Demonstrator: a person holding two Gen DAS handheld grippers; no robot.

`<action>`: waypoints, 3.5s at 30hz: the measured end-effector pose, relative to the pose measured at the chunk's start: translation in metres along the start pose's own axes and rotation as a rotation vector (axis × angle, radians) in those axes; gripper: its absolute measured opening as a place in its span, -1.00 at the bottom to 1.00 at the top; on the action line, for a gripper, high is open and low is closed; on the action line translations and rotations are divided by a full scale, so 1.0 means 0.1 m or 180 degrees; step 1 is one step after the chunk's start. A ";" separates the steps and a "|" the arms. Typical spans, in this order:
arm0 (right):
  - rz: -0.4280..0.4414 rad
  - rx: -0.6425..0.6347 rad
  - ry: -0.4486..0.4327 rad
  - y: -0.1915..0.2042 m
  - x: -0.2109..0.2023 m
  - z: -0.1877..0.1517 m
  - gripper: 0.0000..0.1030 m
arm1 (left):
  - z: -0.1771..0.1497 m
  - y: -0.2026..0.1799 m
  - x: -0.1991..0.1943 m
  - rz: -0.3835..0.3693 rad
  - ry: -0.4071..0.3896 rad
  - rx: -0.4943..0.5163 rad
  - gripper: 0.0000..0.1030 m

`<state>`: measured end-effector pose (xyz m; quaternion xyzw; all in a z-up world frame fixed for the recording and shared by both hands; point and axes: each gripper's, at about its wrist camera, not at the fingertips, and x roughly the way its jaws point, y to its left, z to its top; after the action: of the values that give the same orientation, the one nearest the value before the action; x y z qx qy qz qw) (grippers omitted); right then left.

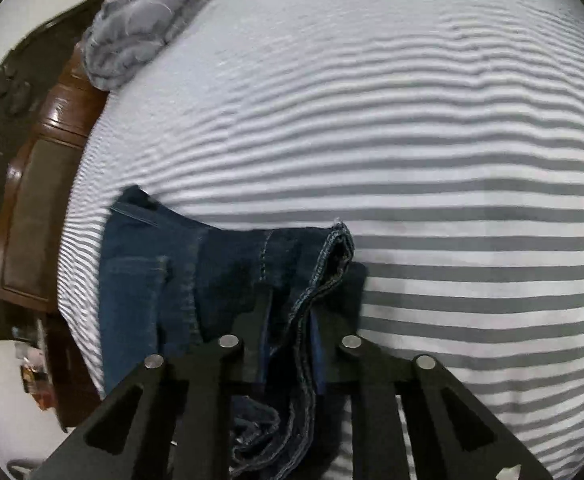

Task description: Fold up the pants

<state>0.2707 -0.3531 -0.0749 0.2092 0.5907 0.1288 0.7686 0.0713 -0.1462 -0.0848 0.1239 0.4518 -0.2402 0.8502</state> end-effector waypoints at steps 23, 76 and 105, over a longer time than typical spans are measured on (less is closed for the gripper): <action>-0.0141 -0.0129 0.0020 0.35 -0.46 -0.57 -0.17 | -0.16 1.75 -0.77 0.0548 -0.0194 -0.0650 0.06; -0.0835 -0.0326 -0.0487 0.53 -0.47 -0.99 -0.68 | -0.39 1.82 -0.46 0.0493 0.0071 -0.0750 0.11; 0.0817 0.0622 -0.0350 -0.34 -0.44 -1.30 0.44 | -0.63 2.98 -0.49 -0.0772 0.0190 -0.1933 0.23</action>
<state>0.1324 -0.3805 -0.0807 0.3634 0.5259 0.1562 0.7530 0.1579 0.1499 -0.0816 -0.1830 0.5389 -0.1903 0.7999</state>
